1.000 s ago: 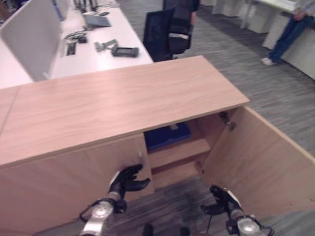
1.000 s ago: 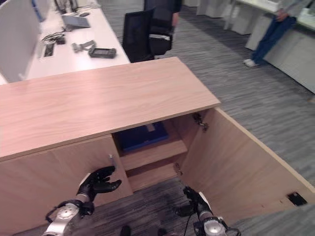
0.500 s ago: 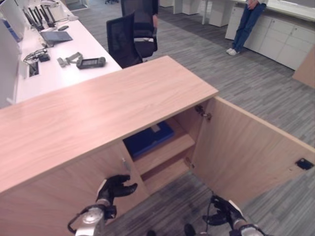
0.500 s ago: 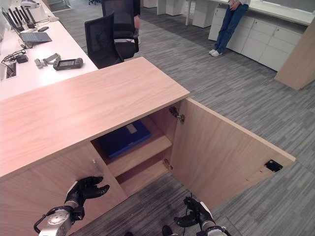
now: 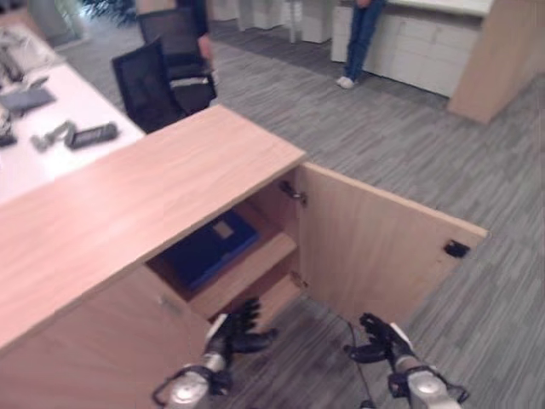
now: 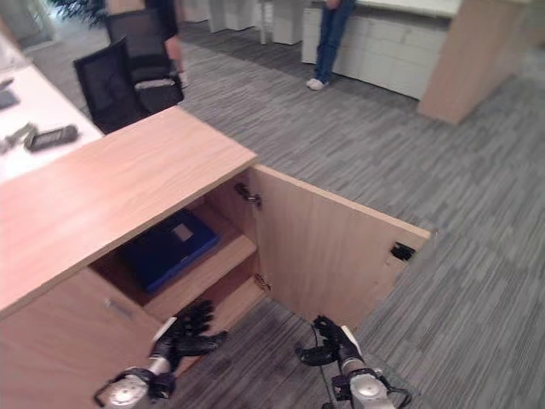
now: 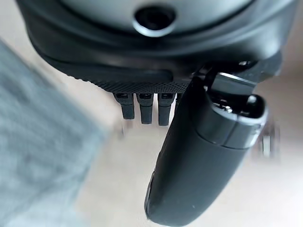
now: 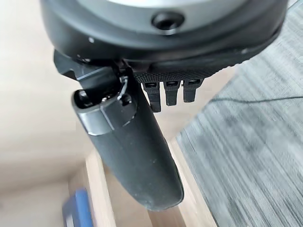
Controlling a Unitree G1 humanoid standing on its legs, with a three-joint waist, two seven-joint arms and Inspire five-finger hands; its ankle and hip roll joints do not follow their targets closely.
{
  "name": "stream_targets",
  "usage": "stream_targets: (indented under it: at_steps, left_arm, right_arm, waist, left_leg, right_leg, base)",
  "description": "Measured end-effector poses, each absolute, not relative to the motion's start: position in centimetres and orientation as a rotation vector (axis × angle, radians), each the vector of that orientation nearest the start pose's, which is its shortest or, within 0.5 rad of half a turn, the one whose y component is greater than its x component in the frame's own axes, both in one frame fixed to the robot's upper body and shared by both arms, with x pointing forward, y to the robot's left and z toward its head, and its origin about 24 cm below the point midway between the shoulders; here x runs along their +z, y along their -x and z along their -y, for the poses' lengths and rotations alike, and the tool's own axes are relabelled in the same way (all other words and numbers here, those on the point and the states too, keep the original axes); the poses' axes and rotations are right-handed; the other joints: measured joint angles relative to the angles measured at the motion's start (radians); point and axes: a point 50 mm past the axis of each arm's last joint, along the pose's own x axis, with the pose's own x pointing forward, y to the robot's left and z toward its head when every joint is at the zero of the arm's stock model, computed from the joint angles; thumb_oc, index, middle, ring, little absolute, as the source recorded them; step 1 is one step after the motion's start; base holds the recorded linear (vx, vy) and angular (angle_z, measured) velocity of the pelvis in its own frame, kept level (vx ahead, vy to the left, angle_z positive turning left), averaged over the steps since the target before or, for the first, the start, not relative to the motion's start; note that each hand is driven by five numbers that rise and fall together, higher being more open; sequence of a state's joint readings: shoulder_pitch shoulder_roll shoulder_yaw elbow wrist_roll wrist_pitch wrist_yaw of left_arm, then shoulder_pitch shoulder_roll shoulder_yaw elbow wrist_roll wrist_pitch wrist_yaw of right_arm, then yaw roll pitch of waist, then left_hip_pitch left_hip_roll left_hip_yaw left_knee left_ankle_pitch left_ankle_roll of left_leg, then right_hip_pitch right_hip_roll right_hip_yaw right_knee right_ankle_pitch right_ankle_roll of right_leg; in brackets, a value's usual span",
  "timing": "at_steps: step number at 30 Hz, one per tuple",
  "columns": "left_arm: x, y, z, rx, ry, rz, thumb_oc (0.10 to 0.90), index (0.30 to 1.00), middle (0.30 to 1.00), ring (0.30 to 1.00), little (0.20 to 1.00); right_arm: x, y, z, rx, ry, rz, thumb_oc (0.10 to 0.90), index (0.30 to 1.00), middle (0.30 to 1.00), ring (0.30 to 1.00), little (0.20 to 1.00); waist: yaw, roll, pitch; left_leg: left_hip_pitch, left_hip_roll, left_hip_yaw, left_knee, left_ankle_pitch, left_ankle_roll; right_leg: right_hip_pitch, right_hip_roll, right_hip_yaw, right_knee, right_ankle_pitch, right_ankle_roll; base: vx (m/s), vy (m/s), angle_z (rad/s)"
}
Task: Put the empty folder in the office cabinet
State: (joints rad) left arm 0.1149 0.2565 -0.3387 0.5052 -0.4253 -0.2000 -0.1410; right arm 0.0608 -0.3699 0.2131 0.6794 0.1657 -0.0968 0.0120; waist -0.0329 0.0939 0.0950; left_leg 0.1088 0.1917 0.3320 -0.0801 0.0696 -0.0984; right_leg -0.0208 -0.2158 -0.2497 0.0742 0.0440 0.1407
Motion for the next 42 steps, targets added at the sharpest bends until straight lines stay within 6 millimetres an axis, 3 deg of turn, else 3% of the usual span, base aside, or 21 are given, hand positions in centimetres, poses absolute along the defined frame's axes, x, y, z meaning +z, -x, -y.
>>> stream_targets:
  at_steps: [2,4,11,13,16,17,19,20,24,26,32,40,42]
  left_arm:
    - [-7.6,-18.9,-14.5,-0.265,0.162,-0.453,0.800,0.900,0.900,0.900,0.900]
    - [-7.5,-19.3,-15.0,-0.240,0.161,-0.445,0.800,0.900,0.900,0.900,0.900]
    - [-9.1,-17.7,-16.4,-0.165,0.162,-0.532,0.800,0.900,0.900,0.900,0.900]
    - [-9.3,-17.5,-16.4,-0.160,0.163,-0.542,0.800,0.900,0.900,0.900,0.900]
    - [-9.2,-17.9,-16.3,-0.154,0.157,-0.538,0.800,0.900,0.900,0.900,0.900]
    - [-9.2,-17.8,-15.8,-0.168,0.163,-0.537,0.800,0.900,0.900,0.900,0.900]
    - [-9.2,-17.9,-15.4,-0.185,0.165,-0.535,0.800,0.900,0.900,0.900,0.900]
    - [-9.1,-17.9,-15.8,-0.177,0.160,-0.532,0.800,0.900,0.900,0.900,0.900]
    - [-9.3,-17.5,-17.1,-0.152,0.129,-0.547,0.800,0.900,0.900,0.900,0.900]
    - [-9.4,-17.1,-17.6,-0.145,0.119,-0.558,0.800,0.900,0.900,0.900,0.900]
    - [-9.5,-16.6,-18.6,-0.114,0.115,-0.567,0.800,0.900,0.900,0.900,0.900]
    - [-9.4,-16.4,-19.4,-0.127,0.090,-0.573,0.800,0.900,0.900,0.900,0.900]
    - [-9.5,-16.3,-19.4,-0.126,0.091,-0.577,0.800,0.900,0.900,0.900,0.900]
  right_arm:
    - [-9.5,-17.1,24.5,0.021,0.292,-0.695,0.800,0.900,0.900,0.900,0.900]
    - [-9.5,-17.0,24.7,0.017,0.296,-0.700,0.800,0.900,0.900,0.900,0.900]
    - [-9.5,-17.1,24.7,0.023,0.292,-0.697,0.800,0.900,0.900,0.900,0.900]
    - [-9.5,-17.2,24.6,0.026,0.292,-0.696,0.800,0.900,0.900,0.900,0.900]
    - [-9.3,-17.5,24.5,0.021,0.275,-0.685,0.800,0.900,0.900,0.900,0.900]
    - [-9.1,-17.6,25.1,0.014,0.291,-0.682,0.800,0.900,0.900,0.900,0.900]
    - [-8.9,-17.6,25.7,-0.003,0.301,-0.678,0.800,0.900,0.900,0.900,0.900]
    - [-8.8,-17.7,25.7,-0.019,0.296,-0.675,0.800,0.900,0.900,0.900,0.900]
    - [-9.2,-17.3,25.3,-0.035,0.251,-0.685,0.800,0.900,0.900,0.900,0.900]
    - [-9.1,-17.5,25.3,-0.047,0.239,-0.674,0.800,0.900,0.900,0.900,0.900]
    - [-6.9,-20.6,26.5,-0.114,0.242,-0.564,0.800,0.900,0.900,0.900,0.900]
    - [-4.1,-24.3,26.7,-0.155,0.222,-0.442,0.800,0.900,0.900,0.900,0.900]
    - [-3.9,-24.4,27.0,-0.176,0.212,-0.436,0.800,0.900,0.900,0.900,0.900]
  waist:
    - [-0.020,0.012,-0.008]
    - [-0.021,0.010,-0.012]
    - [-0.020,0.036,-0.001]
    - [-0.015,0.035,0.003]
    - [-0.006,0.015,0.020]
    - [-0.012,0.012,0.025]
    - [-0.028,0.033,0.026]
    - [-0.020,0.022,0.035]
    - [-0.019,-0.026,0.046]
    - [-0.017,-0.034,0.044]
    - [-0.007,-0.038,0.042]
    - [0.016,-0.055,0.019]
    - [0.023,-0.059,0.004]
  left_leg:
    - [0.005,0.014,-0.011,0.012,0.002,-0.004]
    - [0.015,0.039,-0.008,0.022,0.003,-0.005]
    - [0.034,0.090,0.019,0.023,-0.005,-0.017]
    - [0.036,0.087,0.007,0.036,-0.009,-0.023]
    - [0.009,0.066,-0.083,0.100,-0.018,-0.018]
    - [0.004,0.040,-0.118,0.098,-0.039,-0.015]
    - [0.015,0.037,-0.119,0.069,-0.088,0.001]
    - [0.032,0.011,-0.118,0.042,-0.093,-0.027]
    - [0.056,-0.019,-0.119,0.004,-0.076,-0.016]
    - [0.068,-0.018,-0.118,0.001,-0.074,-0.016]
    - [0.094,-0.018,-0.121,0.001,-0.072,-0.020]
    - [0.099,-0.018,-0.134,-0.003,-0.073,-0.020]
    - [0.095,-0.018,-0.138,-0.003,-0.072,-0.020]
  right_leg:
    - [0.023,0.021,0.013,-0.060,0.026,-0.005]
    - [0.060,0.058,0.035,-0.168,0.069,-0.006]
    - [0.044,0.116,0.081,-0.168,0.071,-0.036]
    - [0.035,0.118,0.110,-0.169,0.076,-0.042]
    - [0.039,0.098,0.142,-0.169,0.084,-0.048]
    - [0.036,0.074,0.154,-0.168,0.095,-0.040]
    - [0.030,0.078,0.150,-0.168,0.101,-0.030]
    - [0.020,0.060,0.173,-0.168,0.113,-0.013]
    - [0.029,0.033,0.171,-0.169,0.115,-0.001]
    - [0.033,0.035,0.173,-0.169,0.117,0.006]
    - [0.068,0.034,0.168,-0.169,0.118,0.006]
    - [0.080,0.032,0.159,-0.169,0.117,0.004]
    - [0.080,0.032,0.156,-0.169,0.117,0.004]
  base:
    - [0.00,-0.327,-0.36]
    - [0.01,-0.339,-0.48]
    - [0.01,-0.163,-0.20]
    - [-0.03,-0.156,-0.26]
    - [0.02,-0.052,-0.22]
    - [0.06,-0.012,-0.04]
    - [0.06,-0.012,-0.11]
    - [0.05,-0.008,-0.24]
    - [0.05,0.003,0.00]
    - [0.05,0.015,0.01]
    - [0.00,0.006,0.01]
    - [0.00,0.013,0.04]
    - [0.00,0.006,0.02]
